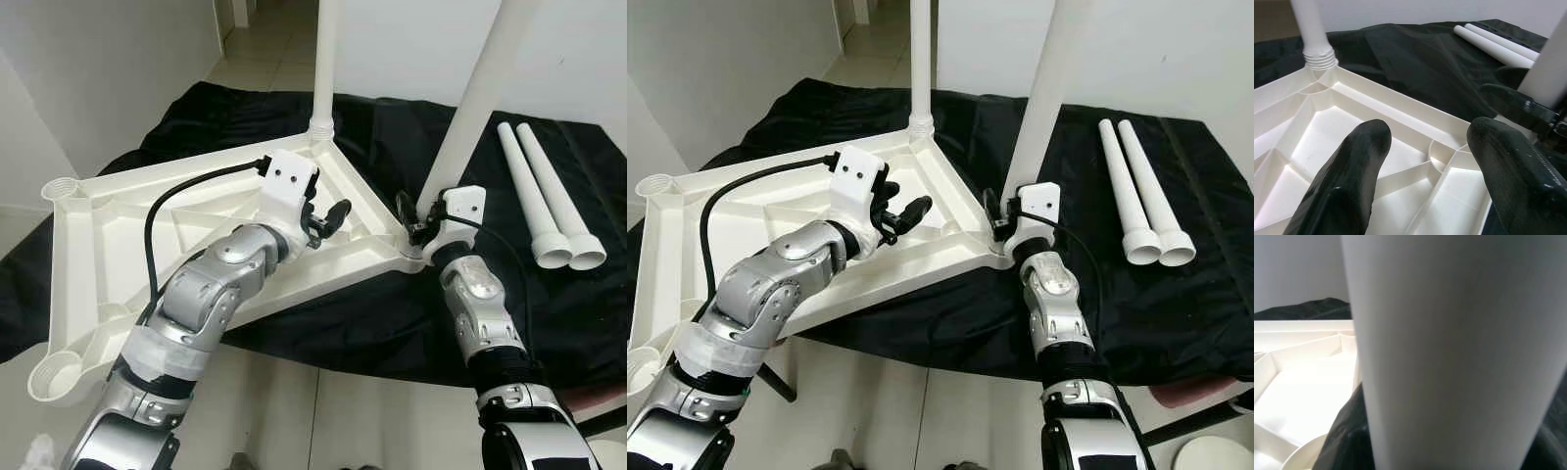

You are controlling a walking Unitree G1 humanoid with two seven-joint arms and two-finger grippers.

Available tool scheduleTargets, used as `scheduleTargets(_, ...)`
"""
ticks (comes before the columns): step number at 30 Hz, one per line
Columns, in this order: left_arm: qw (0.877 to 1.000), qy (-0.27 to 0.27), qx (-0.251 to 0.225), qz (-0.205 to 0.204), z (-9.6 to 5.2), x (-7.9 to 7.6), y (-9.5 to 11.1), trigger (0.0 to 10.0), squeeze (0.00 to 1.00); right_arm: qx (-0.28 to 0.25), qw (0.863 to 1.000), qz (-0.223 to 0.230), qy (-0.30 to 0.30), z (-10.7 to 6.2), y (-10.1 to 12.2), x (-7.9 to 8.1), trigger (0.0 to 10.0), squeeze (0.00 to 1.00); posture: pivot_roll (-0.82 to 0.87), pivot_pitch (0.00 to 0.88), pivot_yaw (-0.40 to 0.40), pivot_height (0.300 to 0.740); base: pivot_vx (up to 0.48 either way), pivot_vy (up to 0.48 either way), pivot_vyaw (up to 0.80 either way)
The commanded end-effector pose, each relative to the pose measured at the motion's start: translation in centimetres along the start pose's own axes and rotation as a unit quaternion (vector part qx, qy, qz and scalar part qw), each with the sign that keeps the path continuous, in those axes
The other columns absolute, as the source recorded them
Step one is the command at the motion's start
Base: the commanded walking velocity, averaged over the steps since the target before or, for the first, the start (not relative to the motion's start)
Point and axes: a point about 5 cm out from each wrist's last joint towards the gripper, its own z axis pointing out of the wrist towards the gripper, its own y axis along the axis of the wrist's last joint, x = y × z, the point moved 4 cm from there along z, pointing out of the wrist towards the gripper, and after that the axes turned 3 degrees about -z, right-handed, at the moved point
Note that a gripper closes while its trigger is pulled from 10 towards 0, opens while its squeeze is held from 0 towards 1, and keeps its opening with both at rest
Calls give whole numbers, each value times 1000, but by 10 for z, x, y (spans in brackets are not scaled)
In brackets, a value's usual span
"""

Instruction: Building children table

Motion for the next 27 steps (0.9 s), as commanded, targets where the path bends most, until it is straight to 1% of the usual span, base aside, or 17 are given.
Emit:
scheduleTargets(1, 999, -54, -4, 7, -2, -9, 2, 10000, 0, 49, 999, -1, 19, -10, -26, 4, 10000, 0, 17, 46, -23, 740, 0, 0, 0)
scheduleTargets(5, 999, -52, -6, 9, -2, -9, 2, 10000, 0, 53, 998, -10, 37, -13, -32, 5, 10000, 0, 18, 46, -24, 740, 0, 0, 0)
scheduleTargets(6, 999, -51, -7, 11, -2, -9, 3, 10000, 0, 54, 997, -15, 53, -15, -34, 6, 10000, 0, 16, 45, -24, 740, 0, 0, 0)
scheduleTargets(7, 999, -51, -7, 11, -2, -9, 3, 10000, 0, 54, 997, -15, 53, -15, -34, 6, 10000, 0, 16, 45, -24, 740, 0, 0, 0)
scheduleTargets(9, 999, -50, -8, 12, -3, -9, 3, 10000, 0, 58, 995, -18, 73, -18, -37, 7, 10000, 0, 14, 45, -23, 740, 0, 0, 0)
scheduleTargets(11, 999, -50, -8, 12, -3, -9, 3, 10000, 0, 58, 995, -18, 73, -18, -37, 7, 10000, 0, 14, 45, -23, 740, 0, 0, 0)
scheduleTargets(12, 999, -49, -9, 13, -3, -8, 4, 10000, 0, 76, 994, 0, 81, -19, -44, 7, 10000, 0, 14, 46, -23, 740, 0, 0, 0)
scheduleTargets(16, 999, -48, -10, 13, -3, -8, 4, 10000, 0, 82, 993, 9, 80, -19, -46, 6, 10000, 0, 15, 46, -25, 740, 0, 0, 0)
scheduleTargets(17, 999, -47, -12, 16, -3, -7, 6, 10000, 0, 103, 992, 14, 75, -17, -51, 5, 10000, 0, 15, 46, -24, 740, 0, 0, 0)
scheduleTargets(19, 999, -47, -12, 16, -3, -7, 6, 10000, 0, 103, 992, 14, 75, -17, -51, 5, 10000, 0, 15, 46, -24, 740, 0, 0, 0)
scheduleTargets(20, 999, -47, -14, 15, -3, -7, 7, 10000, 0, 123, 990, 29, 67, -14, -55, 3, 10000, 0, 17, 42, -28, 740, 0, 0, 0)
scheduleTargets(22, 999, -47, -14, 15, -3, -7, 7, 10000, 0, 123, 990, 29, 67, -14, -55, 3, 10000, 0, 17, 42, -28, 740, 0, 0, 0)
scheduleTargets(24, 999, -46, -19, 17, -3, -7, 9, 10000, 0, 151, 984, 58, 73, -7, -57, 6, 10000, 0, 21, 36, -34, 740, 0, 0, 0)
scheduleTargets(27, 999, -46, -19, 17, -3, -7, 9, 10000, 0, 151, 984, 58, 73, -7, -57, 6, 10000, 0, 21, 36, -34, 740, 0, 0, 0)
